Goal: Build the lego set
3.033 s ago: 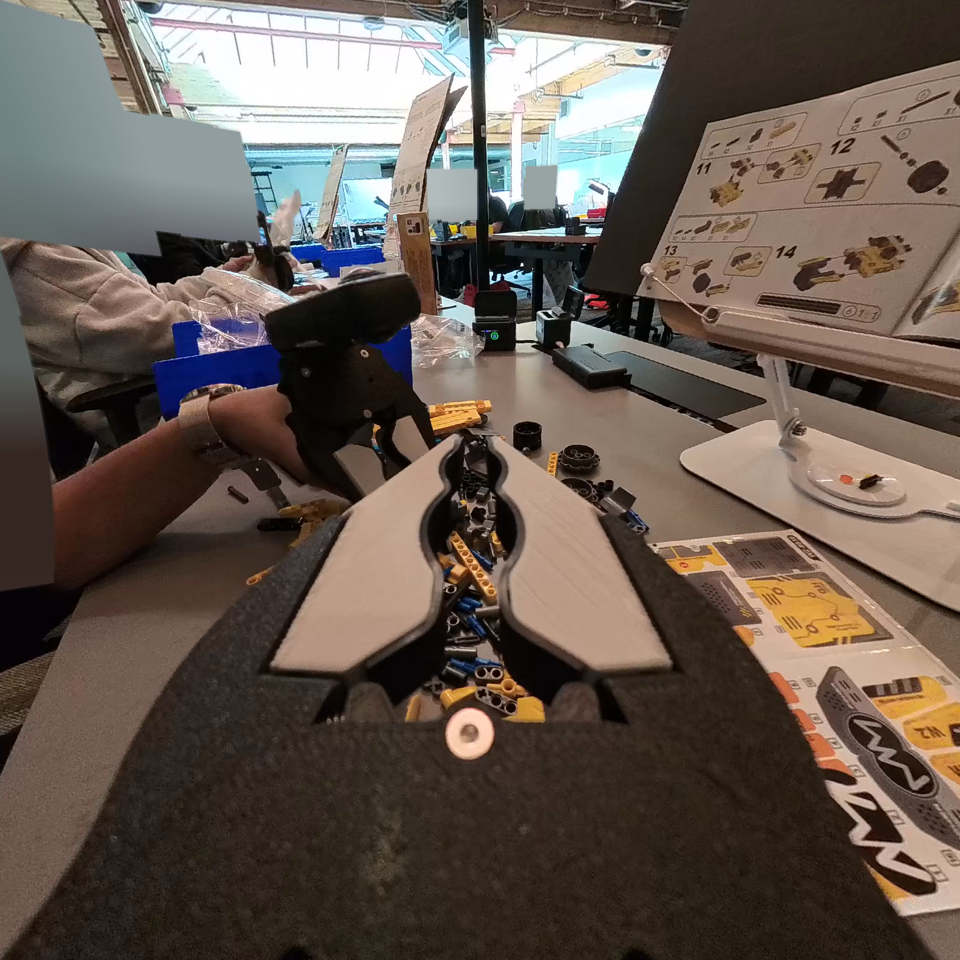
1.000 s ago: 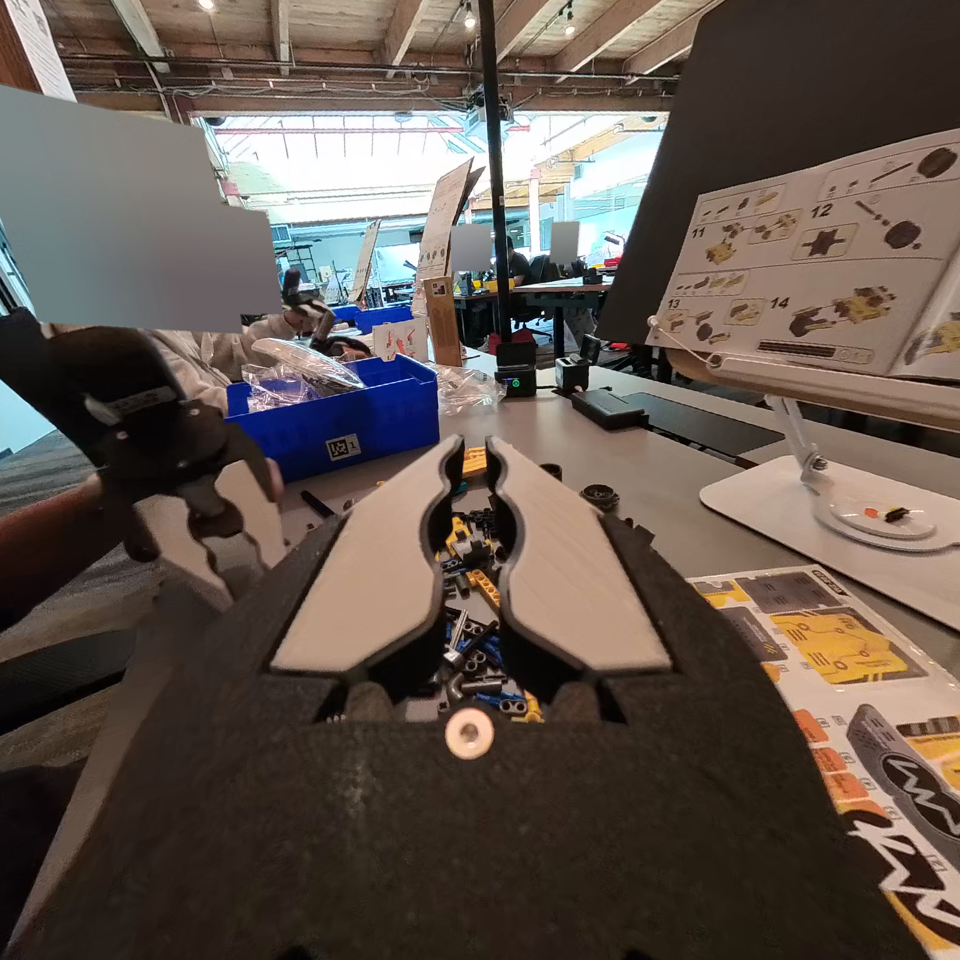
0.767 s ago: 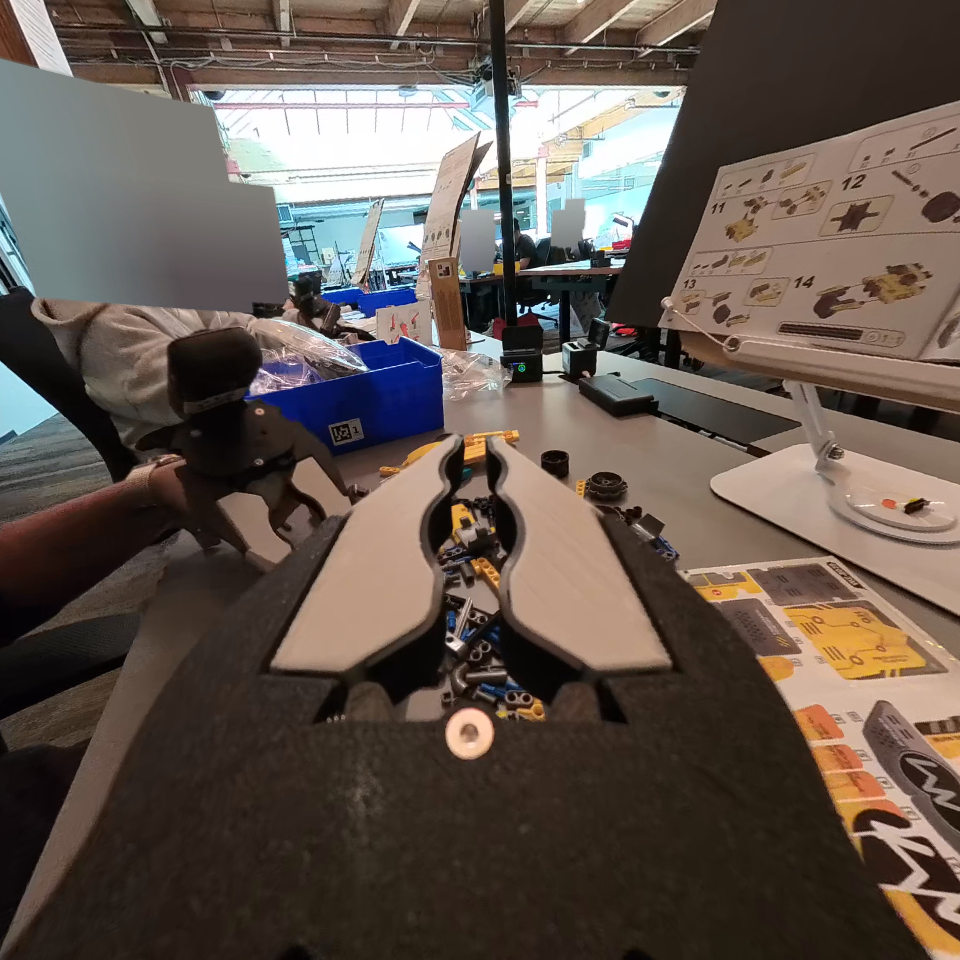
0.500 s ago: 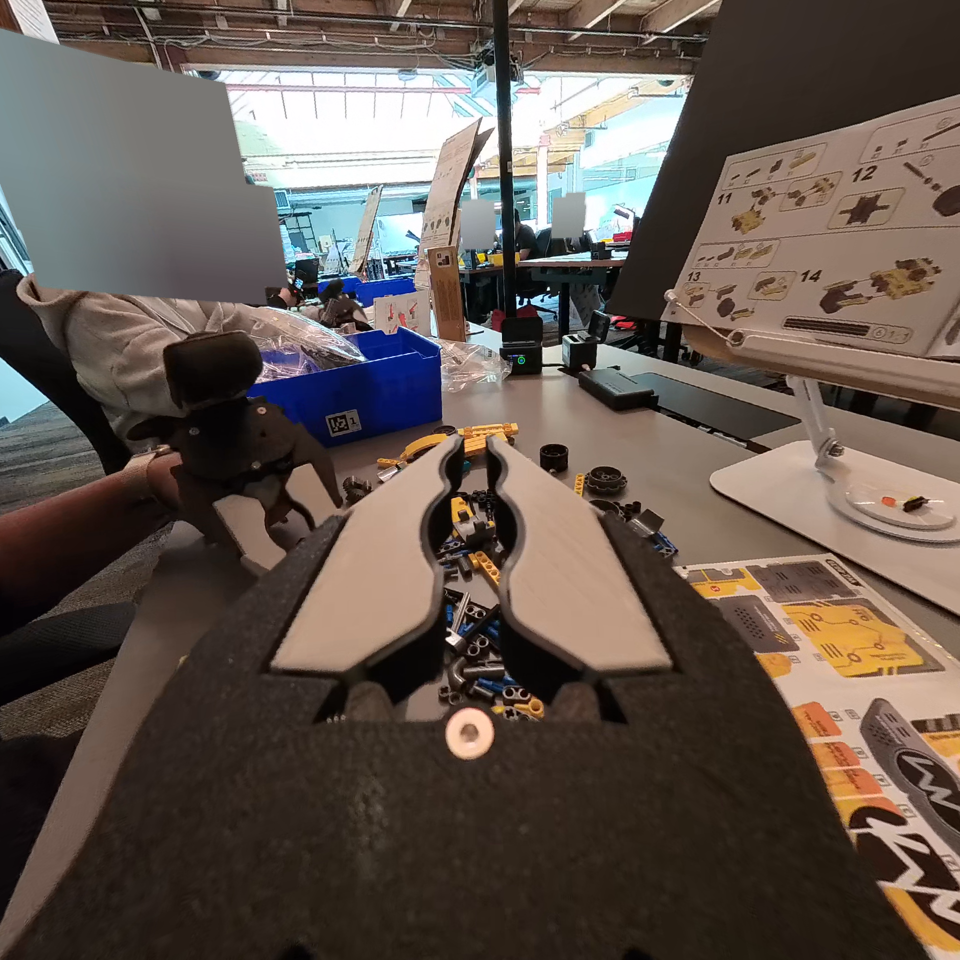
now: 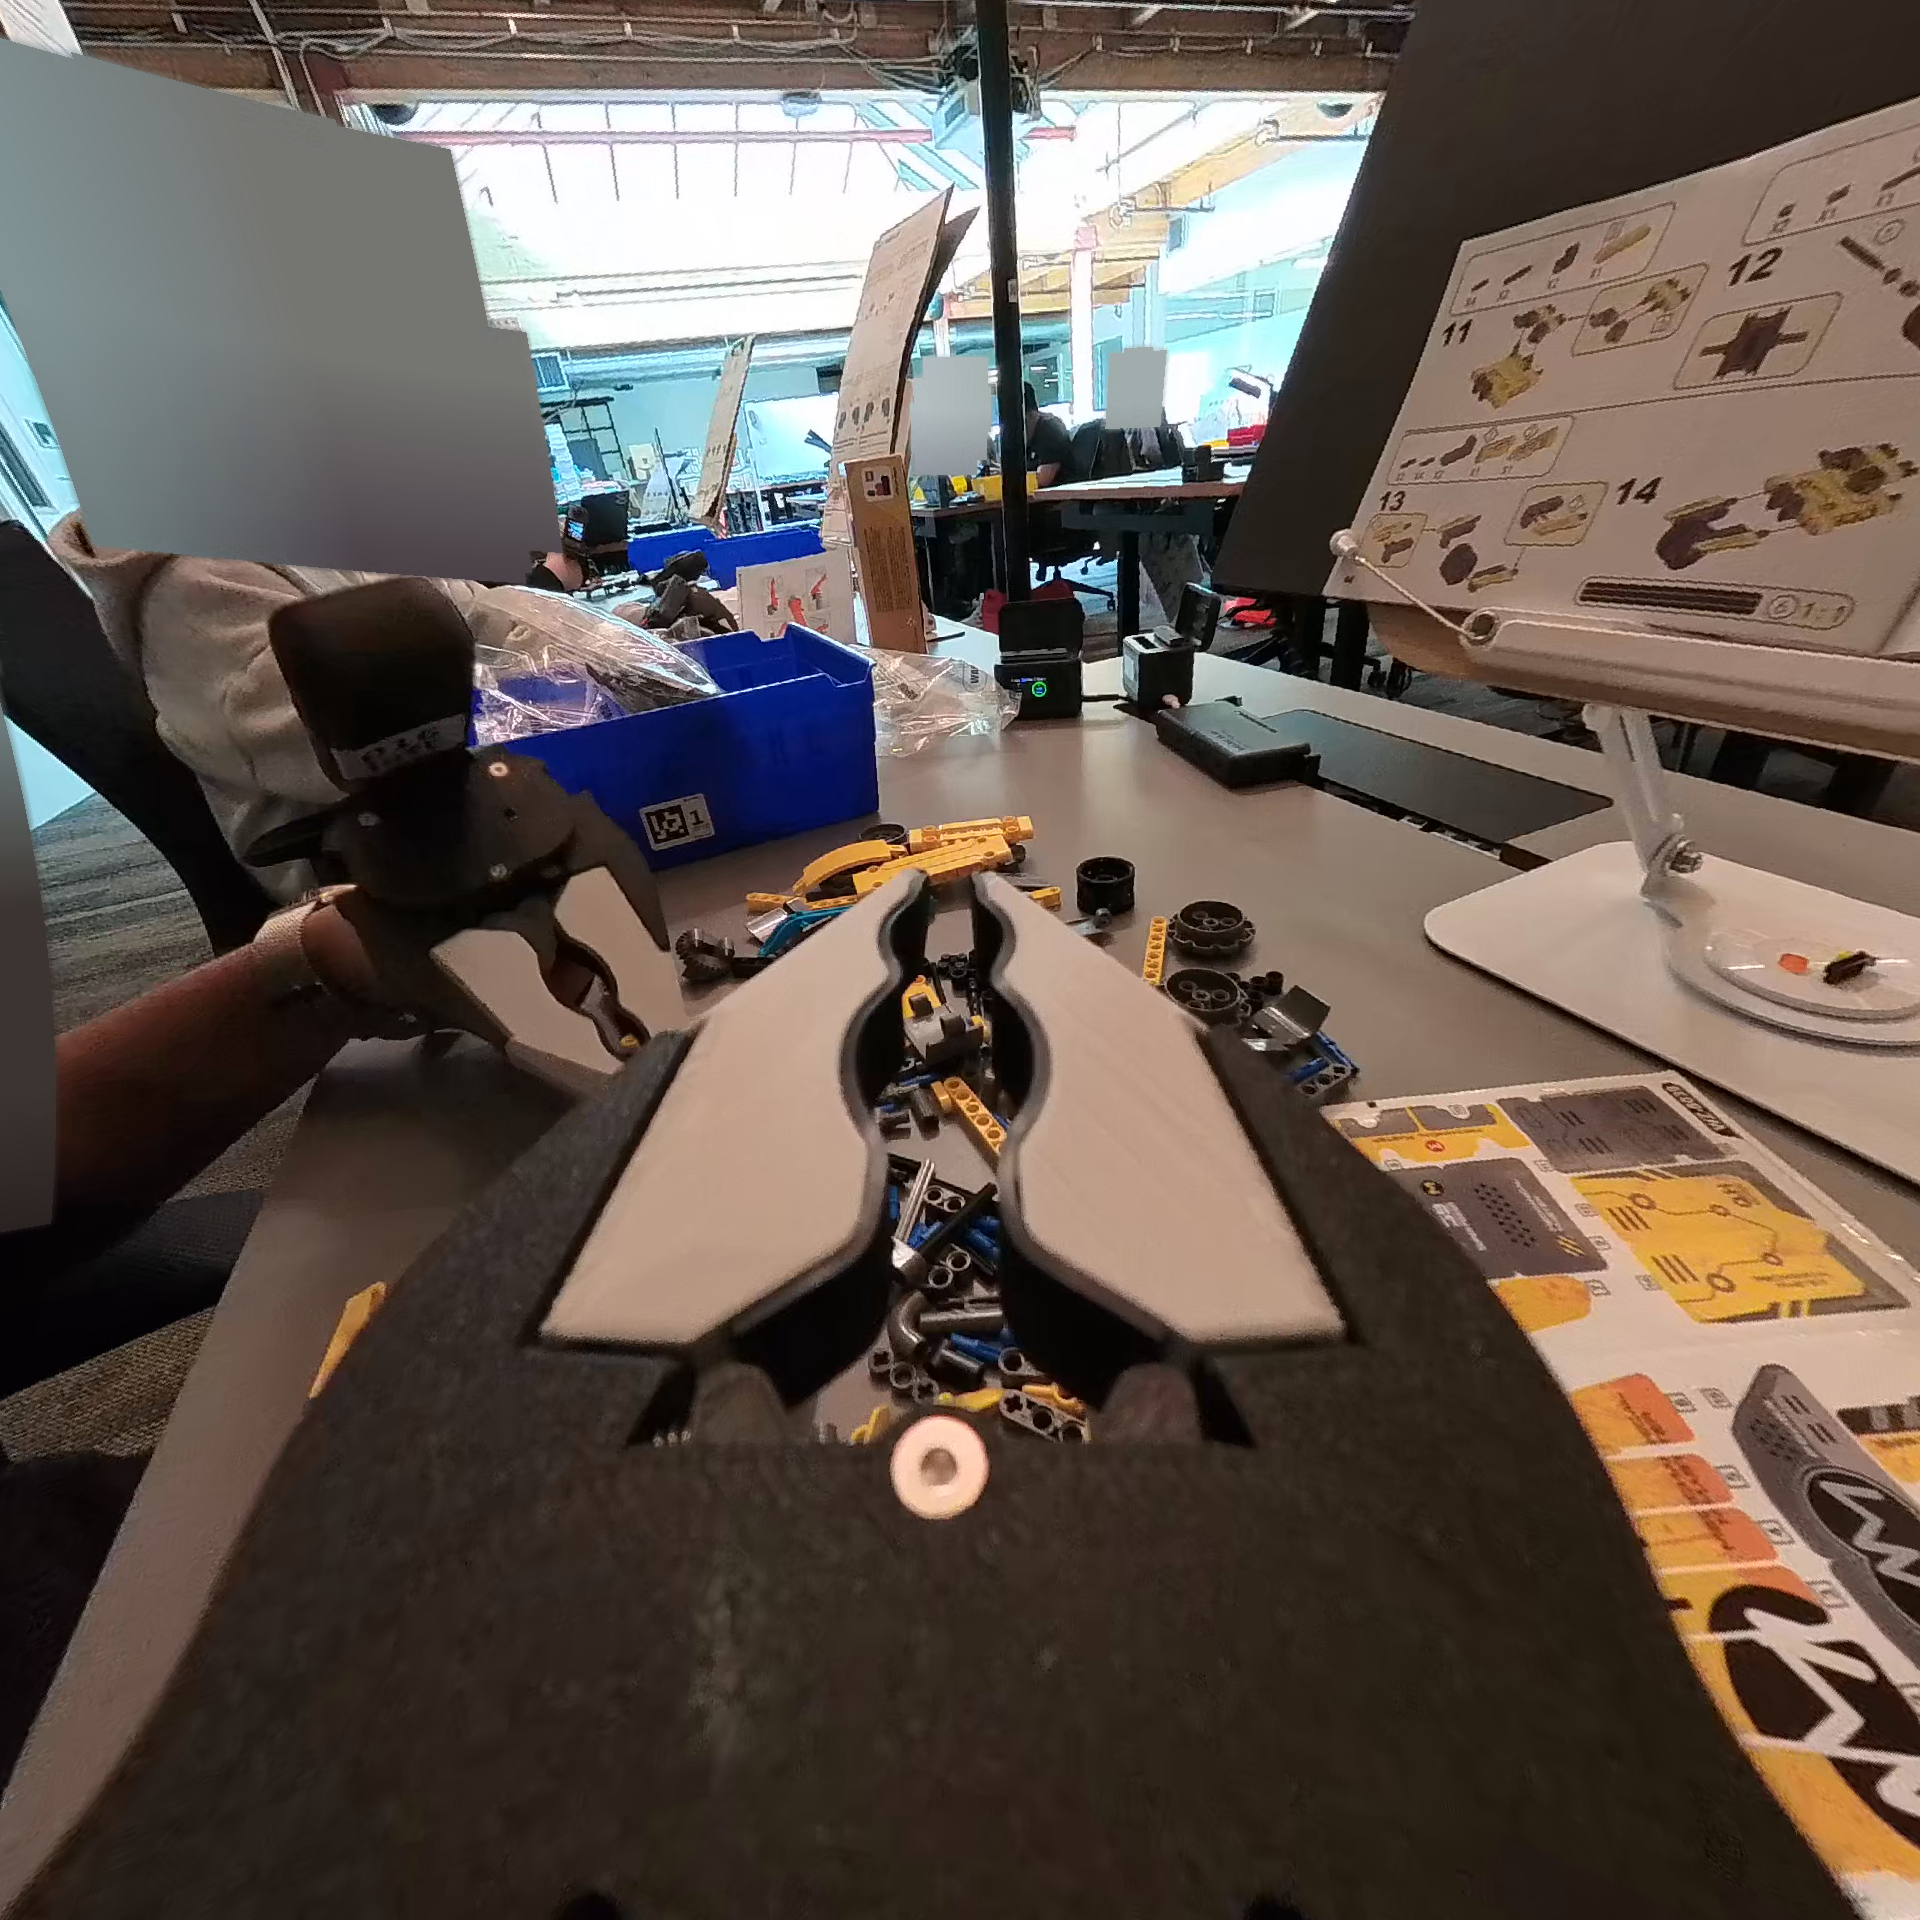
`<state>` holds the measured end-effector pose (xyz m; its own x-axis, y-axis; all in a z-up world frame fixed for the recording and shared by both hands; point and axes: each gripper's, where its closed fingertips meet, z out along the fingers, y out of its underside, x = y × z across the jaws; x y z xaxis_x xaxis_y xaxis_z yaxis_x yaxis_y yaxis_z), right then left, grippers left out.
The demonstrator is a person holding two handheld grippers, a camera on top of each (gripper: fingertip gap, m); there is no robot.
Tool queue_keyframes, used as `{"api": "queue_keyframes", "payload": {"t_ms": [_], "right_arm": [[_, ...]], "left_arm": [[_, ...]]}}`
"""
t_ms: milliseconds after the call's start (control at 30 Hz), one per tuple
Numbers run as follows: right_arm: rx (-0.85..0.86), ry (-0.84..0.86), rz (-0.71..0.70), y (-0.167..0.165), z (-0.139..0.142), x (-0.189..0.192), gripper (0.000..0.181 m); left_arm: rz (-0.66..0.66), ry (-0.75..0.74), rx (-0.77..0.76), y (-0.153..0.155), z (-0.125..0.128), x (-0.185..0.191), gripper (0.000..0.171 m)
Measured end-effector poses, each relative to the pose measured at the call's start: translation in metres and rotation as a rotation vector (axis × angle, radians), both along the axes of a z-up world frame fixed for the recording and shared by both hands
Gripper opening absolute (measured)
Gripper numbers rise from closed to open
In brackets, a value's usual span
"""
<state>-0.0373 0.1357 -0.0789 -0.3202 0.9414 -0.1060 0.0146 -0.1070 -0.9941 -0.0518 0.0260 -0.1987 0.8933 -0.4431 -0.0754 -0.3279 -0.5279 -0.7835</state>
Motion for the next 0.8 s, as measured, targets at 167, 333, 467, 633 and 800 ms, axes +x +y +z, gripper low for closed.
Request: {"api": "queue_keyframes", "payload": {"t_ms": [167, 333, 467, 633, 800], "right_arm": [[0.004, -0.001, 0.007, -0.003, 0.000, 0.000, 0.008], [0.022, -0.004, 0.015, -0.008, -0.001, 0.000, 0.008], [0.032, -0.010, 0.020, -0.010, -0.003, 0.000, 0.008], [0.035, -0.012, 0.026, -0.012, -0.004, 0.000, 0.007], [0.043, -0.005, 0.018, -0.011, -0.002, 0.001, 0.007]], "left_arm": [[-0.017, -0.007, -0.042, -0.010, -0.004, 0.000, 0.020], [0.002, -0.021, -0.087, -0.009, -0.015, -0.001, 0.026], [0.009, -0.037, -0.109, -0.009, -0.018, -0.001, 0.024], [0.005, -0.077, -0.136, -0.009, -0.019, 0.004, 0.016], [0.018, -0.064, -0.122, -0.007, -0.019, 0.002, 0.003]]}}
